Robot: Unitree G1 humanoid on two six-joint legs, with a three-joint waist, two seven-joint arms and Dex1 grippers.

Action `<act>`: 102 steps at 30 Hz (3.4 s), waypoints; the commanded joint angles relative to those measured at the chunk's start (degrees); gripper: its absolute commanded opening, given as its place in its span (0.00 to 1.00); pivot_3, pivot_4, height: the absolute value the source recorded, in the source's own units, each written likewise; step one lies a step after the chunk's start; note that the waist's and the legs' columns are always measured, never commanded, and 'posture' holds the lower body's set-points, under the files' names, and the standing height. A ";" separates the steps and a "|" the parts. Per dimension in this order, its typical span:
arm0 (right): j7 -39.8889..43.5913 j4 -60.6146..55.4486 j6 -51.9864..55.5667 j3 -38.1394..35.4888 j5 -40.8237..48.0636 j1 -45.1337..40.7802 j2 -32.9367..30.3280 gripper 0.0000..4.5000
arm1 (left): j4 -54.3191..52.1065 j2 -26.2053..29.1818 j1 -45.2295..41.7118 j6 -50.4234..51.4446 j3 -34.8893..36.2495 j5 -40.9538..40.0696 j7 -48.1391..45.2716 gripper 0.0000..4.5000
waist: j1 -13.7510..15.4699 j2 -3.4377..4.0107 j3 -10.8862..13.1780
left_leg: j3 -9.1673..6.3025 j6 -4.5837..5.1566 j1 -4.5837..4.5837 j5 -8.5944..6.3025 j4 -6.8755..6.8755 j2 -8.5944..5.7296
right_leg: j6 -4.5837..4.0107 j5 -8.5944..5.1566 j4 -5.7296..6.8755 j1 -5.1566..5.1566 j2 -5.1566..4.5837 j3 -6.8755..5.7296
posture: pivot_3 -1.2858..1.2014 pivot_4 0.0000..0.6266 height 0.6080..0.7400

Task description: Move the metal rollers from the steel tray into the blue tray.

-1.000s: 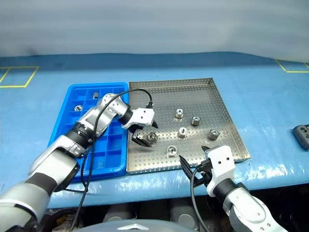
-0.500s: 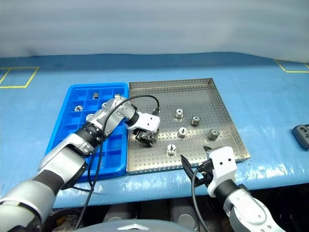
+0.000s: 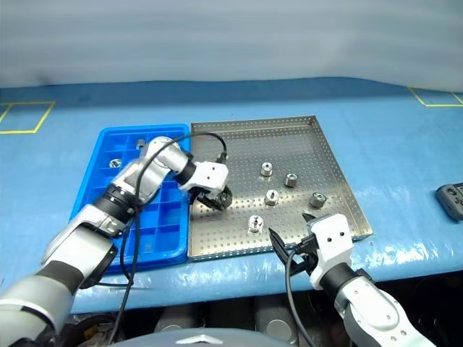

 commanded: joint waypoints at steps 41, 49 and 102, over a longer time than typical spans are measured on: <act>11.65 6.14 7.44 8.48 1.98 -24.25 -1.57 1.00 | -45.54 5.25 36.94 51.70 32.33 -3.73 60.31 0.38 | 6.43 -0.01 0.00 | -0.12 -0.01 0.02 0.00 -0.04 0.00 | 0.02 0.03 -0.07 0.05 -0.08 -0.15 | 0.60 0.24 1.00; 10.63 4.65 7.58 6.76 2.03 -21.93 -1.92 1.00 | -49.24 7.17 33.59 52.58 31.85 -7.06 57.77 0.88 | 6.31 -0.02 0.01 | -0.11 -0.01 0.03 0.00 -0.07 0.04 | -0.03 0.00 -0.07 0.04 -0.09 -0.15 | 0.59 0.24 1.00; -13.18 -2.09 -14.51 3.77 6.11 8.67 -12.42 1.00 | -8.05 -7.12 12.80 5.61 -10.87 -2.28 15.09 0.99 | -2.97 0.08 -0.07 | 0.12 0.05 0.09 -0.02 -0.08 -0.16 | 0.14 0.07 -0.16 0.04 -0.09 0.28 | 0.44 0.24 1.00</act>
